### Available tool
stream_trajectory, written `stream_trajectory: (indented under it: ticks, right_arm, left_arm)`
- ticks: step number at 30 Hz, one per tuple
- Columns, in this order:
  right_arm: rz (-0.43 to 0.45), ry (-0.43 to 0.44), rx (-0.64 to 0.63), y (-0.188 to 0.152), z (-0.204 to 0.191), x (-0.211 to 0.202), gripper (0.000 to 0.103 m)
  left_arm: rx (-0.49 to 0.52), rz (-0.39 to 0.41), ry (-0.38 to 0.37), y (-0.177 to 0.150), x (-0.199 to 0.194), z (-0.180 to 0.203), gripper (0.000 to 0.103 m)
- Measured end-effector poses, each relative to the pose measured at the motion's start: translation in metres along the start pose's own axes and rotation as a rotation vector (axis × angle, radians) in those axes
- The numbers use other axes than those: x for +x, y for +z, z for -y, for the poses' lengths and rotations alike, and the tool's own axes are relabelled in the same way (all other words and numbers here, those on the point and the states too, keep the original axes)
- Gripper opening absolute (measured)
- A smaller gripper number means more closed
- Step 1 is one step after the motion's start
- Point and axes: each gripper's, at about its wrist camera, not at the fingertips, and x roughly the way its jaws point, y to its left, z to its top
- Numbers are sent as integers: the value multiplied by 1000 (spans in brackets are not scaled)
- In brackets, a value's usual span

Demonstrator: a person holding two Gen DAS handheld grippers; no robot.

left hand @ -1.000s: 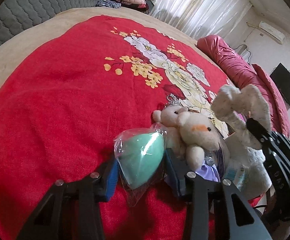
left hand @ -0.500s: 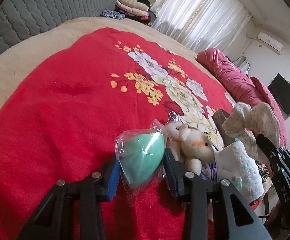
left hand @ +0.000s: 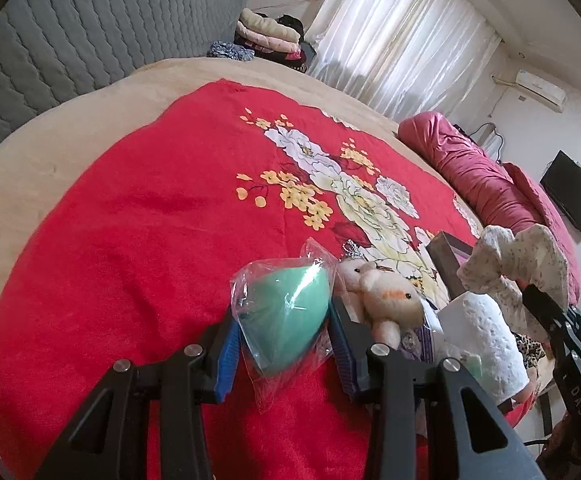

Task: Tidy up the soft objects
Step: 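Grasp the bagged green sponge with the left tool while the right lifts the white scrunchie, then carry the bagged green sponge with the left tool while the right carries the scrunchie to the tray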

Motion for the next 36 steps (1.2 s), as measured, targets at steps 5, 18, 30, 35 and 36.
stream_trajectory:
  ticks: [5, 18, 30, 35, 36]
  right_arm:
    - [4, 13, 0, -2, -3, -7, 12]
    - [11, 34, -2, -6, -6, -27, 12]
    - [31, 64, 16, -11, -1, -45, 12]
    - [39, 58, 60, -13, 14, -51, 12]
    - [42, 55, 70, -13, 17, -52, 12]
  left_arm:
    - [16, 27, 2, -4, -15, 3, 41]
    - [125, 48, -1, -24, -43, 42, 41]
    - [186, 48, 24, -38, -62, 74, 41]
    - [210, 58, 31, -44, -72, 89, 41]
    - [218, 58, 37, -45, -73, 92, 41]
